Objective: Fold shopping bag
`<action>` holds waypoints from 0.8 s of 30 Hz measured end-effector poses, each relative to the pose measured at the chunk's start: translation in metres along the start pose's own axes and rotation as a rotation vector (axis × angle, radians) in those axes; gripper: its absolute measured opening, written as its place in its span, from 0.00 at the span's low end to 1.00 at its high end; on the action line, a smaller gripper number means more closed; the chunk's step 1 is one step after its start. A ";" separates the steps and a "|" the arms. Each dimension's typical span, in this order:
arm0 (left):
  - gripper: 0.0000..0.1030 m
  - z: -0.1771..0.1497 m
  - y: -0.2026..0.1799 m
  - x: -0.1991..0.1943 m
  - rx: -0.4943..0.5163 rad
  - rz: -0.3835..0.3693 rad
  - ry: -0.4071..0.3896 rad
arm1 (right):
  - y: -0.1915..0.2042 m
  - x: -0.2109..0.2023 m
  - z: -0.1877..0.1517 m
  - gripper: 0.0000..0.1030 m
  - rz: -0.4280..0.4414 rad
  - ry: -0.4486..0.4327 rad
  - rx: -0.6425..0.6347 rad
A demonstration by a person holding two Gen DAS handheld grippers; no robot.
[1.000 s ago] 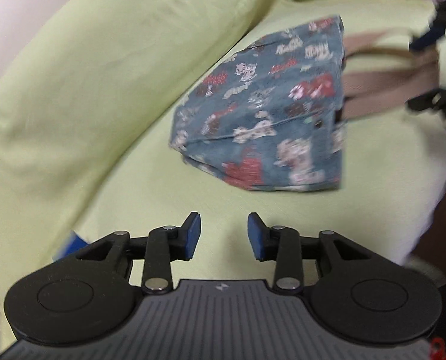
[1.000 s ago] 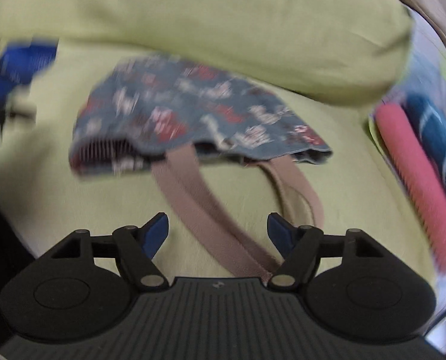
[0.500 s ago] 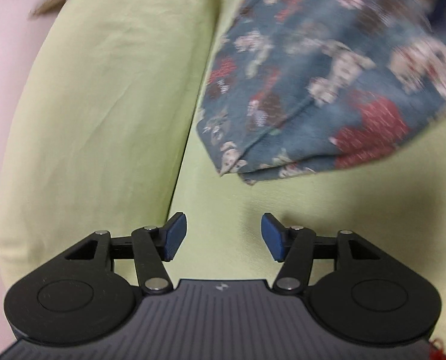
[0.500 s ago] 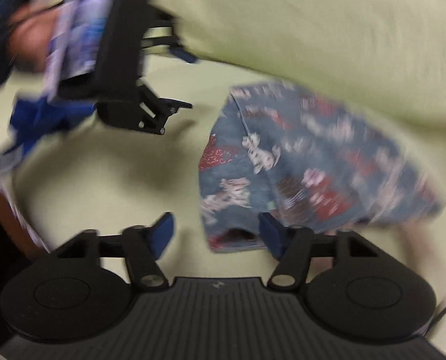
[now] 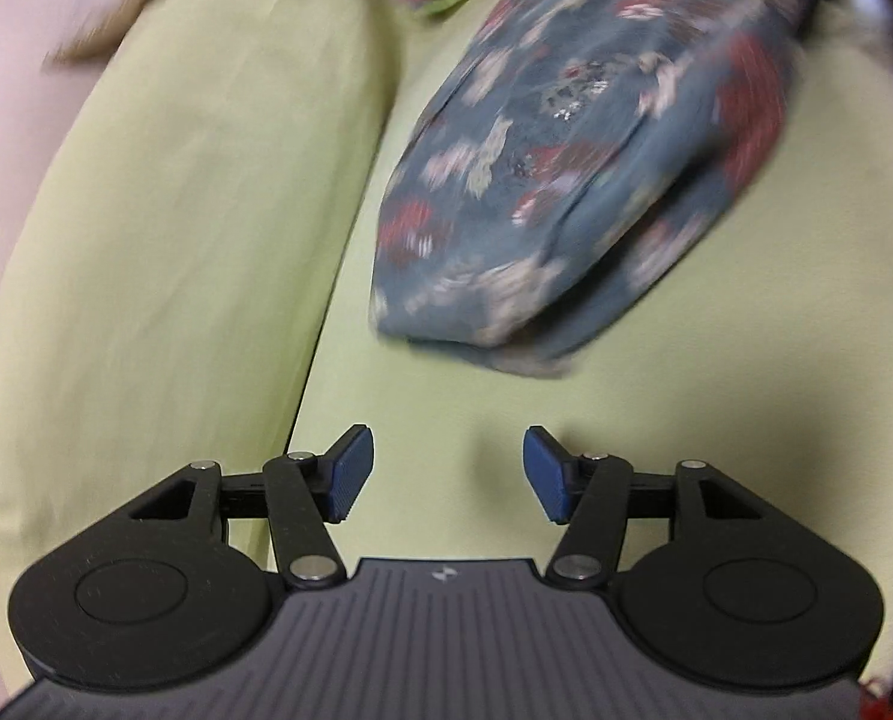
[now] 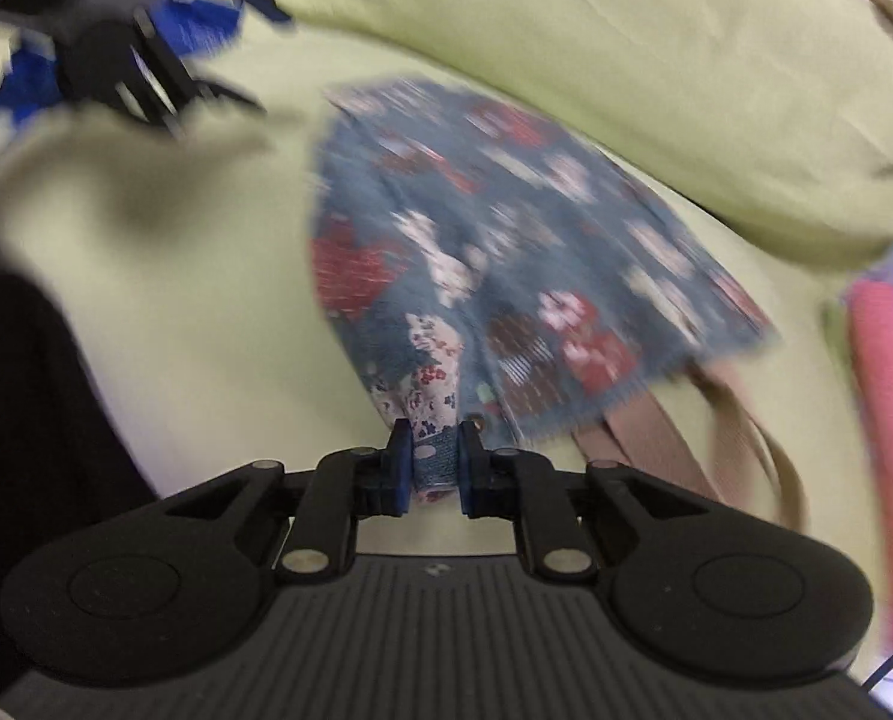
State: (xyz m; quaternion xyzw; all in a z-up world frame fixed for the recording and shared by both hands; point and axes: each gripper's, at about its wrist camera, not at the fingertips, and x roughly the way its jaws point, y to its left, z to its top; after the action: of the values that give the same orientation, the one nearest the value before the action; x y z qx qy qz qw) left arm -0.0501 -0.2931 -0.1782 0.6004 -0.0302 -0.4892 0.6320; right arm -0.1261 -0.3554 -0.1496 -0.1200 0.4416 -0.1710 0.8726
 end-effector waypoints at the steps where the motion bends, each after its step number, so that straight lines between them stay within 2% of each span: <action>1: 0.59 0.007 -0.005 -0.005 0.016 -0.016 -0.026 | -0.013 -0.001 -0.016 0.11 -0.062 0.037 -0.007; 3: 0.59 0.020 -0.008 -0.013 0.014 -0.059 -0.078 | -0.045 0.000 -0.046 0.12 -0.170 0.103 0.056; 4: 0.59 0.025 -0.007 -0.015 -0.002 -0.082 -0.099 | -0.061 0.000 -0.056 0.17 -0.200 0.122 0.110; 6: 0.59 0.034 0.002 -0.015 -0.063 -0.123 -0.124 | -0.081 -0.005 -0.067 0.18 -0.238 0.150 0.235; 7: 0.59 0.038 0.011 -0.014 -0.105 -0.139 -0.133 | -0.088 -0.012 -0.071 0.23 -0.241 0.136 0.321; 8: 0.59 0.041 0.020 -0.013 -0.147 -0.155 -0.141 | -0.092 -0.020 -0.076 0.40 -0.232 0.114 0.421; 9: 0.59 0.045 0.029 -0.011 -0.189 -0.170 -0.149 | -0.096 -0.030 -0.083 0.51 -0.213 0.086 0.540; 10: 0.60 0.048 0.040 -0.006 -0.243 -0.193 -0.156 | -0.099 -0.037 -0.093 0.66 -0.167 0.046 0.686; 12: 0.67 0.062 0.067 0.008 -0.372 -0.266 -0.145 | -0.105 -0.050 -0.117 0.69 -0.050 -0.041 0.994; 14: 0.68 0.066 0.083 0.033 -0.500 -0.355 -0.091 | -0.107 -0.048 -0.142 0.69 0.106 -0.104 1.305; 17: 0.68 0.060 0.096 0.070 -0.683 -0.489 0.019 | -0.096 -0.030 -0.163 0.69 0.221 -0.141 1.599; 19: 0.68 0.047 0.094 0.088 -0.788 -0.552 0.082 | -0.092 -0.018 -0.166 0.69 0.242 -0.164 1.706; 21: 0.66 0.034 0.090 0.097 -0.870 -0.591 0.109 | -0.089 -0.006 -0.158 0.68 0.229 -0.199 1.707; 22: 0.64 0.030 0.089 0.099 -0.909 -0.609 0.110 | -0.089 -0.002 -0.150 0.68 0.205 -0.184 1.673; 24: 0.49 0.026 0.086 0.101 -0.972 -0.639 0.111 | -0.089 0.003 -0.139 0.63 0.151 -0.171 1.625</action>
State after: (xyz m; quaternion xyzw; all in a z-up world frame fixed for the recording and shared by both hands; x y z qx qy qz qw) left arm 0.0358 -0.3953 -0.1584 0.2454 0.4134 -0.5813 0.6565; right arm -0.2548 -0.4461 -0.2001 0.5671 0.1186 -0.3685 0.7270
